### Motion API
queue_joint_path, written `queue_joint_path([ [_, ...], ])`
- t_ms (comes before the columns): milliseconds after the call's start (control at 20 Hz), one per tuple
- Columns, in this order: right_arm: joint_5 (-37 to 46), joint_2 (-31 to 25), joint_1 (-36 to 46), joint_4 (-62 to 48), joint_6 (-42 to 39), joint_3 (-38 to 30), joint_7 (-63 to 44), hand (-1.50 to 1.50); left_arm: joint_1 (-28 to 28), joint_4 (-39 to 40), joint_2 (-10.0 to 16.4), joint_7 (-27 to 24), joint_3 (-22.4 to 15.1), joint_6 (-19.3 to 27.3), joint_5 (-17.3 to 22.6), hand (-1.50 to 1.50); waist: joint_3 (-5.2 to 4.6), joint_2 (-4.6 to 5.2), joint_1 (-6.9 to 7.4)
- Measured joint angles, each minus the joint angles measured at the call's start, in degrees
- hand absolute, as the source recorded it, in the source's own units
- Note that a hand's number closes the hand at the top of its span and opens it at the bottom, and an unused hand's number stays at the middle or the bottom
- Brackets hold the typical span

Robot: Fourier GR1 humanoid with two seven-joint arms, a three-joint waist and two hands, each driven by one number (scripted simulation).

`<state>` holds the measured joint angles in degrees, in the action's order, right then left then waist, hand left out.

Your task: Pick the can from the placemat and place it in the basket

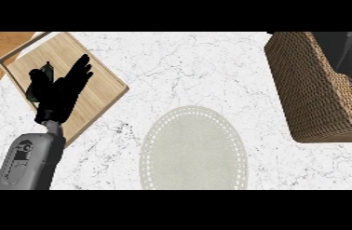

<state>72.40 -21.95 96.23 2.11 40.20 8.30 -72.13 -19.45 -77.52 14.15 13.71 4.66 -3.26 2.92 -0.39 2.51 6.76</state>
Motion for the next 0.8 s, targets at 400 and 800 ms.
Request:
queue_joint_path([
  [400,0.3,-2.3,-2.3,-2.1,0.8,0.1,-0.4,1.50,0.9,0.6,0.6,-0.4,1.2,0.1,0.3,0.00,0.17,-0.58,-1.72],
  [800,0.0,-2.3,-6.5,-2.1,3.3,0.1,-0.2,1.50,3.0,0.2,1.1,-0.9,2.1,0.3,0.4,0.00,0.25,-1.27,-3.14],
])
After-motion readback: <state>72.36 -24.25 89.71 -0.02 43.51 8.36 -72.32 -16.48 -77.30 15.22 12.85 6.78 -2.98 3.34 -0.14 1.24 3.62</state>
